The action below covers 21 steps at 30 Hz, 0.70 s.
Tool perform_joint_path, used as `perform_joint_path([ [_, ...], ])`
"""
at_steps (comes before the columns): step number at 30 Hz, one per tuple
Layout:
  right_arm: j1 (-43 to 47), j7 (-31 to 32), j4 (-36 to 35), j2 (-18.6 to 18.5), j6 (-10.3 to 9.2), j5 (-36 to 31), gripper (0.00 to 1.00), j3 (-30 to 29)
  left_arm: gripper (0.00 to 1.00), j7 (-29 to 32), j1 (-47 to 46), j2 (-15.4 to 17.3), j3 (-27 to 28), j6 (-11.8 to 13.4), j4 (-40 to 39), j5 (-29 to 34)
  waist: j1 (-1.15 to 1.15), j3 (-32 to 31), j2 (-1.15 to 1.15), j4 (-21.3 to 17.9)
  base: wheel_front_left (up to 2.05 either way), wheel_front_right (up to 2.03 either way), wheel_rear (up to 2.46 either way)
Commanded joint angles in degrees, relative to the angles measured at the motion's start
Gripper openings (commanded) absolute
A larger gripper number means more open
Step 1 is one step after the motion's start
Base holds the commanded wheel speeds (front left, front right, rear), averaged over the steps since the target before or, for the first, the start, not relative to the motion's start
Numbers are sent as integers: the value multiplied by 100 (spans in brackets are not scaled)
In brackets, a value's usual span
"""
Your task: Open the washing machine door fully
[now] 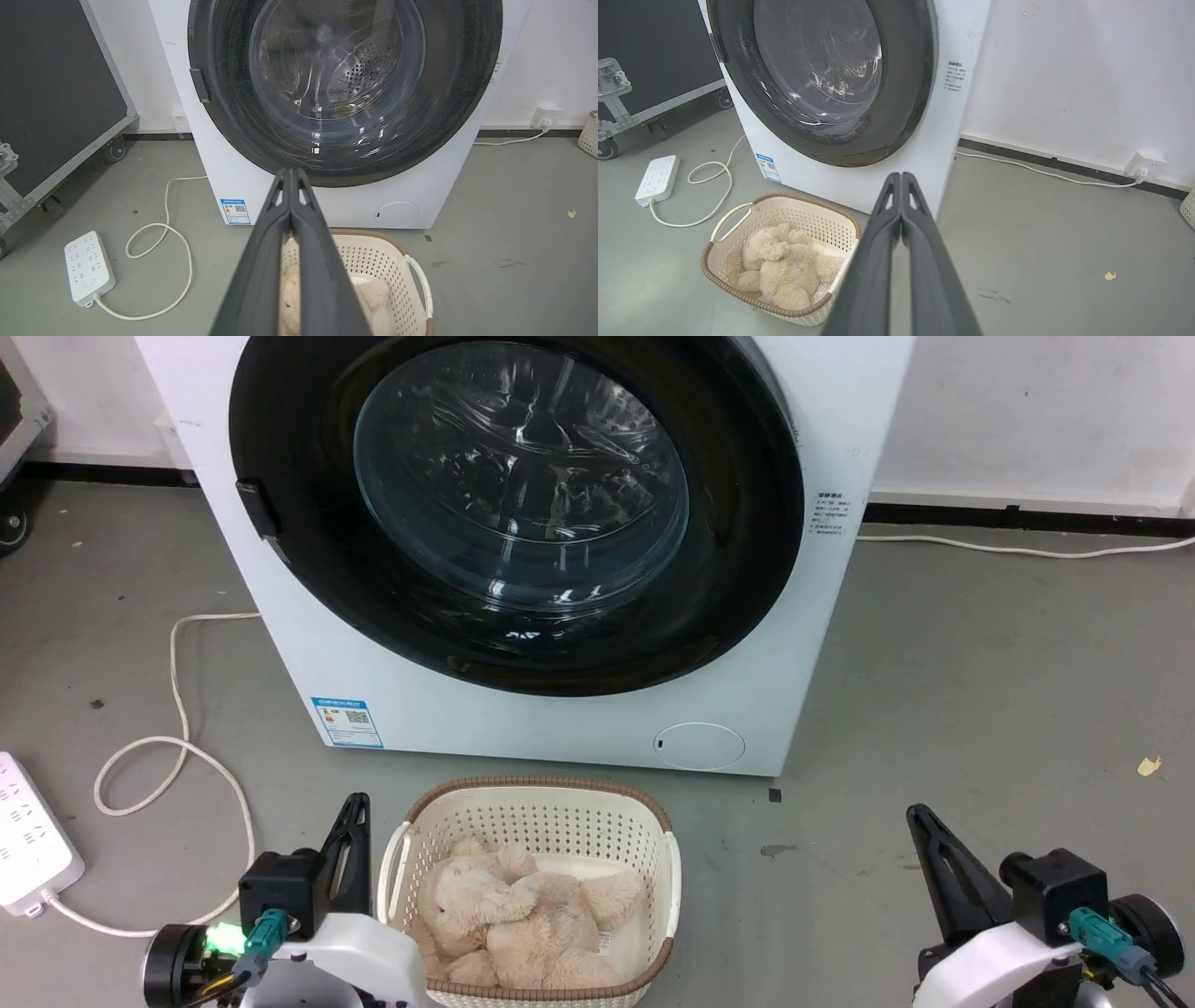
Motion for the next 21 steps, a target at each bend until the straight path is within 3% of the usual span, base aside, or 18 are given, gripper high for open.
perform_joint_path([
  [1,1,-1,-2,0,0,5,0,-2,0,-2,0,0,-4,0,1,-1,0,0,0,0,0,0,0],
  [2,4,-2,-2,0,0,6,100,-1,100,-2,0,0,-2,-1,2,-1,0,0,0,0,0,0,0],
  [21,-17,-170,-55,3,-1,63,100,24,100,-184,28,3,-61,55,-37,-11,0,29,0,10,0,0,0],
])
